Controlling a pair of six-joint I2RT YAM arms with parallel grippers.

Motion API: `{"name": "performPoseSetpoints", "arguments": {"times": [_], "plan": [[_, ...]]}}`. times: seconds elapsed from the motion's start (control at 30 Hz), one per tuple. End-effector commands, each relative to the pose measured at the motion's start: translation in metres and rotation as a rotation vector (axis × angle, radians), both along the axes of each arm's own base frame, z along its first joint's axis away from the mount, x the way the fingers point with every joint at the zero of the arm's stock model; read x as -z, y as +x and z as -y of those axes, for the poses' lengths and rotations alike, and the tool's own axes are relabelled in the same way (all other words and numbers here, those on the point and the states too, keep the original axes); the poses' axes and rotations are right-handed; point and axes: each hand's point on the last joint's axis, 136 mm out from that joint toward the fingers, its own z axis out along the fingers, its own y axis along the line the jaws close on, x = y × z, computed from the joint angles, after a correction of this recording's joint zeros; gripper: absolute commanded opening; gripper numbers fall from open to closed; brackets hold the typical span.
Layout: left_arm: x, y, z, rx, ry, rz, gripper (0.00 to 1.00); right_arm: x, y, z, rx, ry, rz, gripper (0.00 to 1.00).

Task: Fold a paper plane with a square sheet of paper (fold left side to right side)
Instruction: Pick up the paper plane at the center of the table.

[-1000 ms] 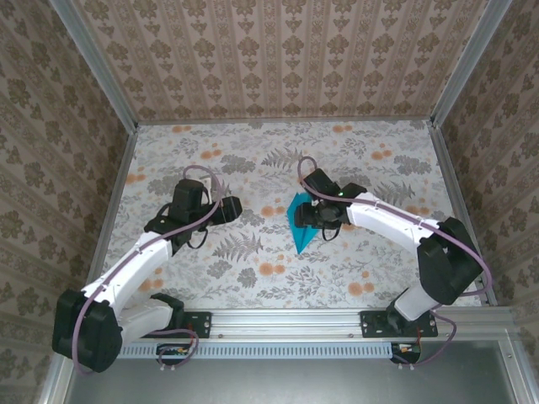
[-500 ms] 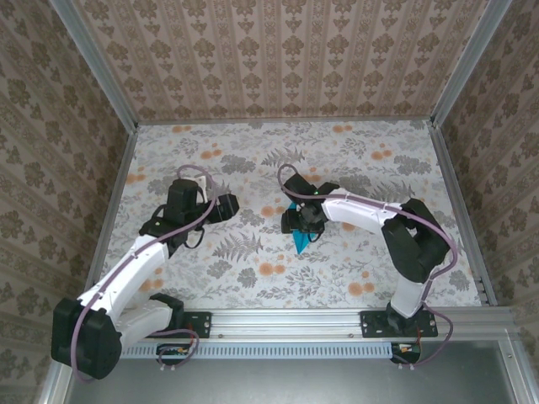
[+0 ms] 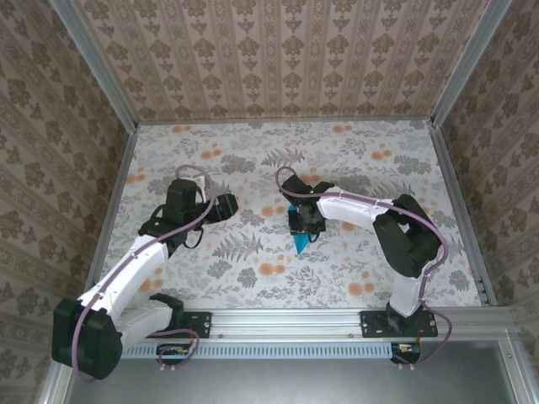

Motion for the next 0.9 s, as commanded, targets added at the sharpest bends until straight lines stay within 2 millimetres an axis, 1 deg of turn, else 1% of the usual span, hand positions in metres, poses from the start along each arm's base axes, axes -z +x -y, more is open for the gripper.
{"name": "performPoseSetpoints", "arguments": {"times": [0.0, 0.03, 0.1, 0.17, 0.2, 0.3, 0.47, 0.53, 0.63, 0.73, 0.87], "plan": [[0.002, -0.001, -0.002, 0.008, 0.011, -0.002, 0.81, -0.006, 0.002, 0.007, 0.002, -0.036, 0.004, 0.14], [0.001, 0.0, -0.002, 0.009, 0.01, -0.002, 0.81, -0.01, 0.004, 0.007, 0.002, -0.027, 0.013, 0.09], [-0.001, 0.0, 0.0, 0.023, 0.007, 0.008, 0.82, -0.019, 0.009, 0.008, 0.003, -0.003, 0.026, 0.03], [-0.007, 0.001, 0.007, 0.069, -0.006, 0.032, 0.83, -0.027, 0.017, 0.012, 0.007, 0.019, 0.035, 0.01], [-0.013, 0.001, 0.012, 0.106, -0.019, 0.054, 0.85, -0.031, 0.023, 0.016, 0.013, 0.027, 0.037, 0.01], [-0.027, 0.001, 0.024, 0.18, -0.049, 0.108, 0.89, -0.037, 0.045, 0.029, 0.037, 0.044, 0.043, 0.01], [-0.047, 0.005, 0.034, 0.242, -0.084, 0.168, 0.94, -0.036, 0.089, 0.047, 0.064, 0.05, 0.033, 0.0], [-0.052, 0.006, 0.038, 0.262, -0.097, 0.179, 0.95, -0.033, 0.107, 0.051, 0.063, 0.043, 0.027, 0.0], [-0.053, 0.008, 0.04, 0.268, -0.099, 0.173, 0.96, -0.03, 0.128, 0.057, 0.058, 0.029, 0.019, 0.0], [-0.051, 0.009, 0.04, 0.266, -0.096, 0.164, 0.97, -0.03, 0.143, 0.061, 0.044, 0.009, 0.016, 0.0], [-0.046, 0.01, 0.039, 0.262, -0.094, 0.15, 0.97, -0.021, 0.151, 0.062, 0.023, -0.003, -0.019, 0.01]]}}
